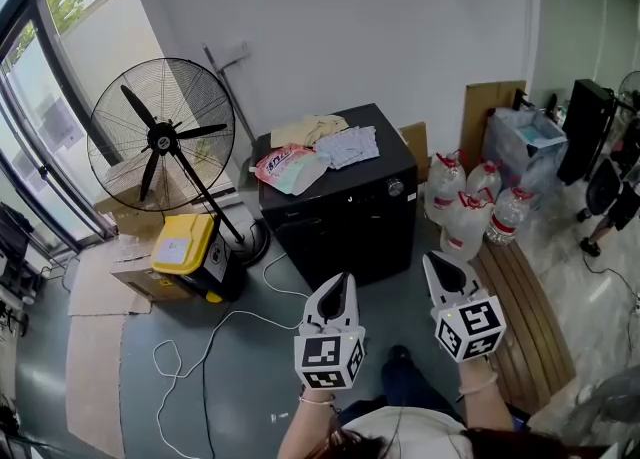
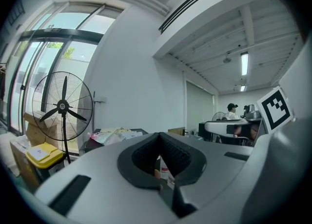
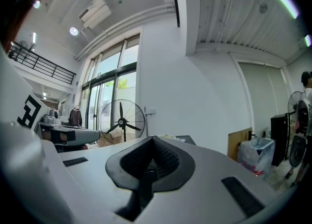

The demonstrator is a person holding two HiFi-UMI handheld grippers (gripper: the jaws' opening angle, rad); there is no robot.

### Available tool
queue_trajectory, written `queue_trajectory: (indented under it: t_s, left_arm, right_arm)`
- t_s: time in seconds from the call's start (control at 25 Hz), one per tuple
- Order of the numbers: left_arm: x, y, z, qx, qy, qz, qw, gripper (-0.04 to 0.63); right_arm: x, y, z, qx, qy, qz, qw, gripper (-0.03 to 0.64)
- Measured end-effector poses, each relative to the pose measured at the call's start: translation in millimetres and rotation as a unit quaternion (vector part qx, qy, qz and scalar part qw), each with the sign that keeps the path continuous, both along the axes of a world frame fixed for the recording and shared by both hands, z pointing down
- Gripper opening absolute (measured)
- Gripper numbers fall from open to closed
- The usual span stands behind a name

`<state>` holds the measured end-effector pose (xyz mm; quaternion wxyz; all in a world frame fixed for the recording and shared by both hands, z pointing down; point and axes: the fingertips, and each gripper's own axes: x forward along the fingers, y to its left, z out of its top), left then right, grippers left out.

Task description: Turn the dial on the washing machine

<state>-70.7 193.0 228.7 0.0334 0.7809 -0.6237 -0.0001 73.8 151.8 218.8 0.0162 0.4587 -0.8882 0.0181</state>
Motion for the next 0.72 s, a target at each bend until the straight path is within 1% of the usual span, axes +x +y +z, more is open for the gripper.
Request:
queue_trajectory:
  t_s: [0.44, 0.72]
  left_arm:
    - [2, 0, 0, -0.002, 0.004, 0.004, 1.0000, 0.017]
    - [10, -9, 3, -0.006, 0.010, 0.006, 0.9999, 0.017]
  right_arm:
    - [1, 1, 0, -0.002, -0.004, 0.002, 1.000, 0.026]
    - [12, -6, 5, -0.004, -0.005, 0.009, 1.000, 0.026]
